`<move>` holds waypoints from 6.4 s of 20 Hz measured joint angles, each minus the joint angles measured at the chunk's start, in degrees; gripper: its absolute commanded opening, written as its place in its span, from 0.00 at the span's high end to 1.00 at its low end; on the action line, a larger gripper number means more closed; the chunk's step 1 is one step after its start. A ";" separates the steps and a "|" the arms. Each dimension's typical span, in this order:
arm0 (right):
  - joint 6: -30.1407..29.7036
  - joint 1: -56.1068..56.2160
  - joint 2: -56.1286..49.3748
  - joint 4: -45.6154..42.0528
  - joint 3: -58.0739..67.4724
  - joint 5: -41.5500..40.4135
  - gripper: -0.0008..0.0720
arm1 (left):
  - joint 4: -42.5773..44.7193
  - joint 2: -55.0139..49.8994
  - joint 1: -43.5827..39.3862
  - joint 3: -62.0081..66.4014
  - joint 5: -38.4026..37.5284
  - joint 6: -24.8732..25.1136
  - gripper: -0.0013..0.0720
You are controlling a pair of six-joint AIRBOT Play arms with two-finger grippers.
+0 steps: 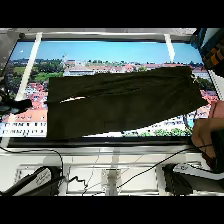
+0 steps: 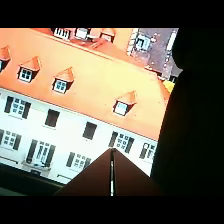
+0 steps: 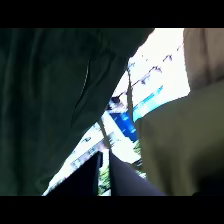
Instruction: Fold the clothes and pants, and hang the long-sleeved shirts on hangers.
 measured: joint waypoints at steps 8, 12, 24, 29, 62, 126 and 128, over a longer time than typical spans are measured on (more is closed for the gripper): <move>0.37 -2.14 5.20 6.23 -21.84 -15.37 0.23 | -4.85 2.47 0.85 -6.27 3.08 0.17 0.92; 2.43 -2.19 2.58 7.61 -25.88 -25.03 0.22 | -9.94 2.62 0.87 -6.64 3.34 0.15 0.30; -9.60 -2.19 -12.74 34.88 -27.23 -41.55 0.24 | -16.22 2.64 0.87 -6.80 3.37 0.15 0.30; -15.32 0.48 -16.17 39.19 -23.85 -44.54 0.66 | -16.52 2.64 0.87 -6.82 1.90 -1.18 0.30; -16.87 7.26 -16.63 36.48 -19.80 -50.56 0.94 | -20.83 22.05 -5.03 -41.92 16.39 -31.19 0.77; 42.18 27.43 -18.18 8.79 -5.07 -73.29 0.07 | -5.09 -33.40 -13.75 25.11 50.69 -45.18 0.02; 37.59 27.58 -18.38 8.37 -3.69 -72.41 0.07 | -5.09 -33.27 -13.84 25.11 51.82 -45.22 0.03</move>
